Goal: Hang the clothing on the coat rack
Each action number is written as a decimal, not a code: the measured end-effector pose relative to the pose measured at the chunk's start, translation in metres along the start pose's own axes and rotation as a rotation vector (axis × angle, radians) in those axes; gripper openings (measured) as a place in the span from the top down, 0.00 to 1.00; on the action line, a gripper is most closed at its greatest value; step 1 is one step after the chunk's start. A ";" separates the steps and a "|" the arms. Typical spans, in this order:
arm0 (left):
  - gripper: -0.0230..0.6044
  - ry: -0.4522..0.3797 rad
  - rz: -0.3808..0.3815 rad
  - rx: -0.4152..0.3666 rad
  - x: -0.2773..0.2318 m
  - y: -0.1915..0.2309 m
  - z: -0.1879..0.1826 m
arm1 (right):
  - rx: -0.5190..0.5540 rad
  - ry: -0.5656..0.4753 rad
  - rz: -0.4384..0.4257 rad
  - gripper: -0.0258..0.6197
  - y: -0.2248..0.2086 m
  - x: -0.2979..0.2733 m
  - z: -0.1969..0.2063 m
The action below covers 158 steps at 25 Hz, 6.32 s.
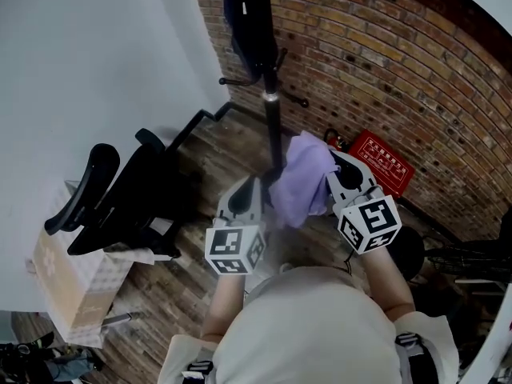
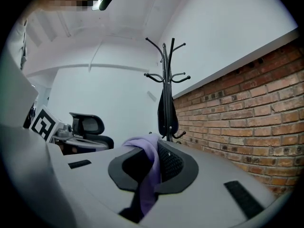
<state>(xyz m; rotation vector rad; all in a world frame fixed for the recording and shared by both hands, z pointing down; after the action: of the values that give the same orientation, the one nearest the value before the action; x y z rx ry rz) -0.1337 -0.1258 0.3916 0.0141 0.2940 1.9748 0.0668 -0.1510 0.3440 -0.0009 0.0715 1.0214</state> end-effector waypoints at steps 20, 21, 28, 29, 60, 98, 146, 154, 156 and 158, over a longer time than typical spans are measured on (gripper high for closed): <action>0.96 0.027 -0.003 0.027 -0.064 0.025 -0.004 | 0.039 0.012 0.036 0.93 -0.064 -0.070 -0.017; 0.96 0.025 0.001 0.026 -0.069 0.025 -0.005 | 0.043 0.015 0.034 0.93 -0.067 -0.074 -0.017; 0.96 0.020 0.007 0.018 -0.097 0.033 -0.012 | 0.044 0.024 0.018 0.93 -0.081 -0.103 -0.017; 0.96 0.018 0.005 0.018 -0.100 0.034 -0.014 | 0.045 0.026 0.013 0.93 -0.082 -0.108 -0.017; 0.96 -0.003 -0.086 0.013 -0.146 0.066 -0.037 | 0.083 0.037 -0.133 0.93 -0.100 -0.196 -0.031; 0.96 0.043 -0.072 0.037 -0.131 0.048 -0.017 | 0.102 0.255 -0.089 0.93 -0.106 -0.169 0.054; 0.96 0.016 -0.009 0.025 0.032 -0.017 0.025 | 0.011 0.102 -0.030 0.94 0.032 0.018 0.053; 0.96 0.016 0.005 0.007 0.044 -0.032 0.028 | 0.005 0.064 -0.024 0.95 0.037 0.047 0.046; 0.96 0.017 0.006 0.003 0.046 -0.033 0.029 | 0.005 0.058 -0.021 0.95 0.038 0.051 0.046; 0.96 0.018 0.007 0.000 0.048 -0.034 0.029 | 0.006 0.056 -0.022 0.95 0.039 0.053 0.046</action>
<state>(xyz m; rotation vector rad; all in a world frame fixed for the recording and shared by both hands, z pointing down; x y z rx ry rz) -0.1184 -0.0638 0.4064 -0.0024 0.3065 1.9828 0.0643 -0.0838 0.3882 -0.0254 0.1256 0.9997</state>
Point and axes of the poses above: the fingertips, and each gripper's own axes: x backward along the fingers, y to its left, z out of its underside, the point moved 6 cm from there along x, backward along the fingers, and after that the axes turned 1 degree about z, right-handed, at the moved point
